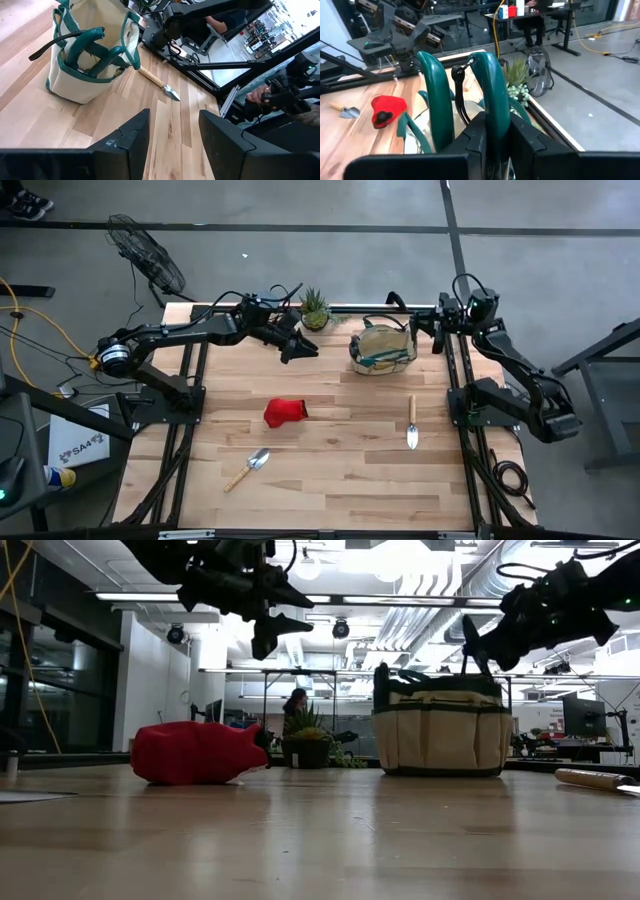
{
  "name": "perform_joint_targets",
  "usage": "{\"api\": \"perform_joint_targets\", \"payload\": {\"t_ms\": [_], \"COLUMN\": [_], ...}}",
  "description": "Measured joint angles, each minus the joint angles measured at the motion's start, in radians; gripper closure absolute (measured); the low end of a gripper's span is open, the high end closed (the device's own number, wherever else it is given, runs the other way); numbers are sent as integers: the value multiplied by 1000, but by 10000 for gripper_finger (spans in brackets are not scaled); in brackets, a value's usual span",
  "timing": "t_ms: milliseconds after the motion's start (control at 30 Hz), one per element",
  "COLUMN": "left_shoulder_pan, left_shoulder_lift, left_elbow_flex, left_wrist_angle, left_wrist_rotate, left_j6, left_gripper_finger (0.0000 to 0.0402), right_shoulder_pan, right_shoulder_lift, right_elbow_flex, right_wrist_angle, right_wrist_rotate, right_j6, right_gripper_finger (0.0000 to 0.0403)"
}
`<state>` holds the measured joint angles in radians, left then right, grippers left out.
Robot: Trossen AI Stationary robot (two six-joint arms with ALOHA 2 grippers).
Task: Pick & Place Garden tools in Gardening bag
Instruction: Put the green shear scissors into the light brown gardening bag
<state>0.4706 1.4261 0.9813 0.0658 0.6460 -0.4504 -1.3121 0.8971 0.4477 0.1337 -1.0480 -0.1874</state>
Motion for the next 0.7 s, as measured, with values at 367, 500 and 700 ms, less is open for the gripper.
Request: {"api": "perform_joint_targets", "payload": {"t_ms": [367,500,700], "left_shoulder_pan": [0,0,0], "left_shoulder_lift": [0,0,0], "left_elbow_flex": [0,0,0], "left_wrist_angle": [0,0,0], "left_wrist_rotate": [14,21,22], "left_j6": [-7,-10,-10], "left_gripper_finger": [236,236,236], "right_shoulder_pan": [45,43,42], "right_shoulder_lift": [70,83,90], "right_elbow_flex": [0,0,0], "right_wrist_angle": [61,50,51], "right_wrist_rotate": [-7,2,0], "right_j6": [9,3,0], "right_gripper_finger": [360,360,344]}}
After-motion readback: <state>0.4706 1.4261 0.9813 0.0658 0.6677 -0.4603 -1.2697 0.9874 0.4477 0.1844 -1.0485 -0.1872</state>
